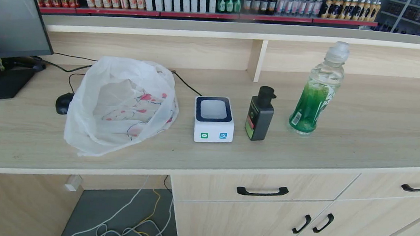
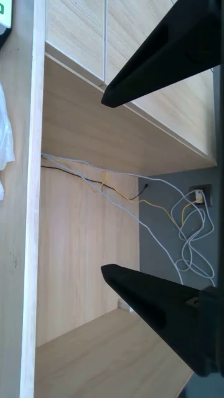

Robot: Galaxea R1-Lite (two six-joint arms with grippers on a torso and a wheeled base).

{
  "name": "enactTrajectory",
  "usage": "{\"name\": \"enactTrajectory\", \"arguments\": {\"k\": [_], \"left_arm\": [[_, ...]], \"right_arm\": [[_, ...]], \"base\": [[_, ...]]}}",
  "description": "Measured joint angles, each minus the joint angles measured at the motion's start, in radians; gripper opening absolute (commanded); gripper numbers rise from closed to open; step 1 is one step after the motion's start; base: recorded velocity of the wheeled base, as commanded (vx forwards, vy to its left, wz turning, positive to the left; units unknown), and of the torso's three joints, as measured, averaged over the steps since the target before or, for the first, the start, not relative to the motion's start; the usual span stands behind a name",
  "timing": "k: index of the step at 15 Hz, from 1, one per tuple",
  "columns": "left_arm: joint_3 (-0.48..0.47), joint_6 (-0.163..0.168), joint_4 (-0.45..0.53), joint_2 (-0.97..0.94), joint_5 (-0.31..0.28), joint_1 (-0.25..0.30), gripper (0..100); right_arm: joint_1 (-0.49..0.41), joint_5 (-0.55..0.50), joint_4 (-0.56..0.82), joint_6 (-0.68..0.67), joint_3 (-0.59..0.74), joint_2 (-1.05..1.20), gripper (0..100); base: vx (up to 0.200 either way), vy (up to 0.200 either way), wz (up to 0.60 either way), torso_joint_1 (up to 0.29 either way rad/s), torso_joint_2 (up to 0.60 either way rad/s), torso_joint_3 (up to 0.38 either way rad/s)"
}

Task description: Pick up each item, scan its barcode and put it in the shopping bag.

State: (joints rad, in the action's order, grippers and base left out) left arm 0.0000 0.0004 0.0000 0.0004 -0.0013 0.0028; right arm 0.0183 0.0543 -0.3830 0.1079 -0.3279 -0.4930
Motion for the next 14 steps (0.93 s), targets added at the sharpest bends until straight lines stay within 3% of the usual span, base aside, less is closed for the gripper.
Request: {"name": "enactTrajectory", "arguments": {"k": [2,5,11,14], "left_arm": [[0.0,0.0,0.0,0.0,0.0,0.0,100],[0.0,0.0,0.0,0.0,0.0,0.0,100],[0.0,0.0,0.0,0.0,0.0,0.0,100],[0.0,0.0,0.0,0.0,0.0,0.0,100]], "right_arm": [[0.012,0.001,-0.142,0.017,-0.04,-0.141,100],[0.094,0.0,-0.25,0.067,-0.097,-0.31,100],[0.207,-0.008,-0.549,0.125,-0.114,-0.614,100],[0.273,-0.101,-0.731,0.127,-0.116,-0.762,100]], "base": [[0.0,0.0,0.0,0.0,0.0,0.0],[0.0,0.0,0.0,0.0,0.0,0.0],[0.0,0.0,0.0,0.0,0.0,0.0],[0.0,0.0,0.0,0.0,0.0,0.0]]}}
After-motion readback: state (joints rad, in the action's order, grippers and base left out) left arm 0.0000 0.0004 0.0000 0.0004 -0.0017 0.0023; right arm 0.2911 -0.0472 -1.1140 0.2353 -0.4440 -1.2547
